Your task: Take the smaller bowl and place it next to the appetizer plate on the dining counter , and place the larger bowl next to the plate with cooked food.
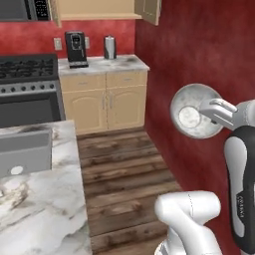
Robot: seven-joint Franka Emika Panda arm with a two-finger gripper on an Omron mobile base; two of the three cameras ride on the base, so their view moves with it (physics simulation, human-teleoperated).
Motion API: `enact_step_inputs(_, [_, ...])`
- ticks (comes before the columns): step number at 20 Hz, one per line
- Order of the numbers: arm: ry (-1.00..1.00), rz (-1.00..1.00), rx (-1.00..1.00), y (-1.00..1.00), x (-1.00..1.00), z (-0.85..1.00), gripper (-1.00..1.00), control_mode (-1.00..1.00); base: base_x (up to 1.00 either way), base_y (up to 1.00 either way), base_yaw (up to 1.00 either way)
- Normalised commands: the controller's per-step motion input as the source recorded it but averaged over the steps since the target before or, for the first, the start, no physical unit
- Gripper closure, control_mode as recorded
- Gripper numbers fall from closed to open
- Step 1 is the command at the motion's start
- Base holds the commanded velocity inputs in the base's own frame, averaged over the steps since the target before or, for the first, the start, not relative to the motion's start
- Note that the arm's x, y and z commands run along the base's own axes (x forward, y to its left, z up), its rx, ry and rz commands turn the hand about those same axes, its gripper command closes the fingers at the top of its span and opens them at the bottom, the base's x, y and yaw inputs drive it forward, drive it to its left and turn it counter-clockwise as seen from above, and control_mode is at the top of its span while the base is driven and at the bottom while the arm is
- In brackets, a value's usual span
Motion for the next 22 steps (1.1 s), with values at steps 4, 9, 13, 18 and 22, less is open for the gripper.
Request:
enact_step_inputs(4, [0.00, 0.00, 0.00, 0.00, 0.00, 0.00, 1.00, 1.00, -1.00, 0.41, 0.00])
enact_step_inputs(9, [0.00, 0.00, 0.00, 0.00, 0.00, 0.00, 1.00, 1.00, -1.00, 0.50, 0.01])
enact_step_inputs(13, [0.00, 0.00, 0.00, 0.00, 0.00, 0.00, 1.00, 1.00, -0.99, 0.55, 0.02])
enact_step_inputs(18, [0.00, 0.00, 0.00, 0.00, 0.00, 0.00, 1.00, 1.00, -0.66, 0.76, 0.03])
enact_step_inputs(22, [0.00, 0.00, 0.00, 0.00, 0.00, 0.00, 1.00, 1.00, 0.14, 1.00, 0.02])
